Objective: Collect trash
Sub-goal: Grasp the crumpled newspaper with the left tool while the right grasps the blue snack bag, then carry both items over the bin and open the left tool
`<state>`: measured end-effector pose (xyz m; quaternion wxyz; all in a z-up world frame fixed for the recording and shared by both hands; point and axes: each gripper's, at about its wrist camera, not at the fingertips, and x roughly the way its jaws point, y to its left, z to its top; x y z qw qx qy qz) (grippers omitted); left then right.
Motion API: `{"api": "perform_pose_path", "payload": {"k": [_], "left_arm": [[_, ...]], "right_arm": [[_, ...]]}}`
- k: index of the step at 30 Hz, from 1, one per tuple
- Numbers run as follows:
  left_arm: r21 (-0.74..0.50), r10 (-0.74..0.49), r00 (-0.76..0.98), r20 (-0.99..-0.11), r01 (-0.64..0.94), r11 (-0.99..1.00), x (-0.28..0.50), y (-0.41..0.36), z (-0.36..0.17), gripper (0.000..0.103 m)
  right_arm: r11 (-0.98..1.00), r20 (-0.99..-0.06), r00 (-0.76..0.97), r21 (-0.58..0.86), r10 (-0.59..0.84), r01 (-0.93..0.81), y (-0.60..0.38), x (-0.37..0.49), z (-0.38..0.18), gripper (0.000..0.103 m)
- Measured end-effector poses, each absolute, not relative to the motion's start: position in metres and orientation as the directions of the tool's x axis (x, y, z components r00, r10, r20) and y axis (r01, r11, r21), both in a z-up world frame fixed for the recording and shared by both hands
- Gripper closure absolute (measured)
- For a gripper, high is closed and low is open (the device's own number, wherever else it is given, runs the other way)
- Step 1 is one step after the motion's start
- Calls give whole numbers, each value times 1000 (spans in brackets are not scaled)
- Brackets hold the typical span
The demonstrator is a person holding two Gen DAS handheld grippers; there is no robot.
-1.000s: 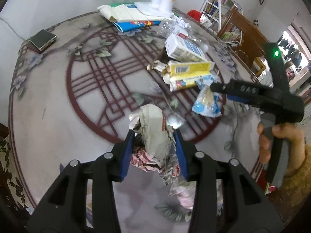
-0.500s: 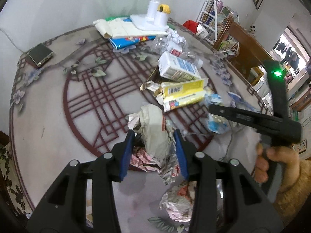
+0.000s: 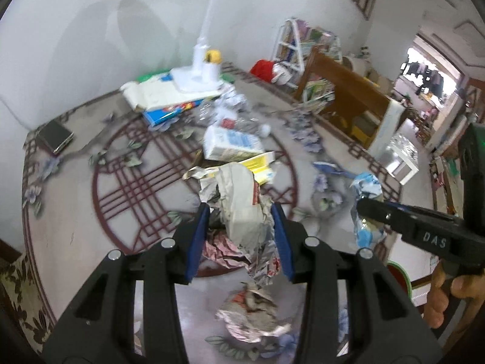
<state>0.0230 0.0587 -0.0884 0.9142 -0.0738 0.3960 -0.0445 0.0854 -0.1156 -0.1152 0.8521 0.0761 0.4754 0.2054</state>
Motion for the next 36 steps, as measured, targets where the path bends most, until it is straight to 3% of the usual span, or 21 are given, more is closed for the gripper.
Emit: {"api": "perform_pose_path", "payload": {"k": [15, 24, 36], "left_arm": [[-149, -241, 699, -674, 190, 970, -12, -6, -63, 63], [-175, -297, 635, -713, 250, 952, -24, -39, -81, 62], [-175, -325, 620, -714, 291, 941, -44, -110, -72, 62]], "right_arm": [[941, -756, 562, 290, 336, -172, -194, 4, -86, 77], [957, -761, 589, 277, 272, -85, -240, -27, -84, 77], [977, -748, 628, 186, 212, -108, -319, -69, -56, 77]]}}
